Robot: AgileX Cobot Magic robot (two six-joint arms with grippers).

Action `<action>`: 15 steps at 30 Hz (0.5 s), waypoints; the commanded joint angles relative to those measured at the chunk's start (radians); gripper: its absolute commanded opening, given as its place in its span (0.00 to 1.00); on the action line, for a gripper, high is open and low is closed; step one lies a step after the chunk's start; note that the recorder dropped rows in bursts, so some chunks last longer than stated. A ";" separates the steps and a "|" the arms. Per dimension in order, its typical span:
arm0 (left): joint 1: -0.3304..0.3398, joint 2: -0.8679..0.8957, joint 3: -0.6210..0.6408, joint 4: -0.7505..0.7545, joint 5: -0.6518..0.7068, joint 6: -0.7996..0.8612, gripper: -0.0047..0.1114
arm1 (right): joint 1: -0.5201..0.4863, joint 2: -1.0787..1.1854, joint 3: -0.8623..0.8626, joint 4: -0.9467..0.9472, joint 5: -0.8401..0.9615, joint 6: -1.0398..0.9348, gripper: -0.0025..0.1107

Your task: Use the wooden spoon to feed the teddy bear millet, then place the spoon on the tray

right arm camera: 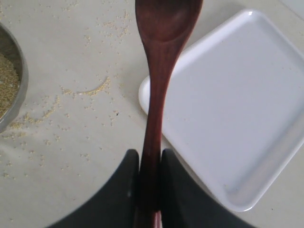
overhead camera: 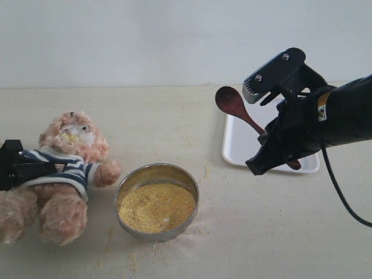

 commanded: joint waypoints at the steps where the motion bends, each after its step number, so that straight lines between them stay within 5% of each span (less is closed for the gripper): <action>1: -0.007 0.000 -0.004 -0.010 0.016 -0.008 0.08 | -0.006 -0.007 -0.004 -0.007 -0.012 0.007 0.02; 15: -0.007 0.000 -0.004 -0.010 0.002 -0.008 0.08 | -0.006 -0.007 -0.004 -0.007 -0.014 0.007 0.02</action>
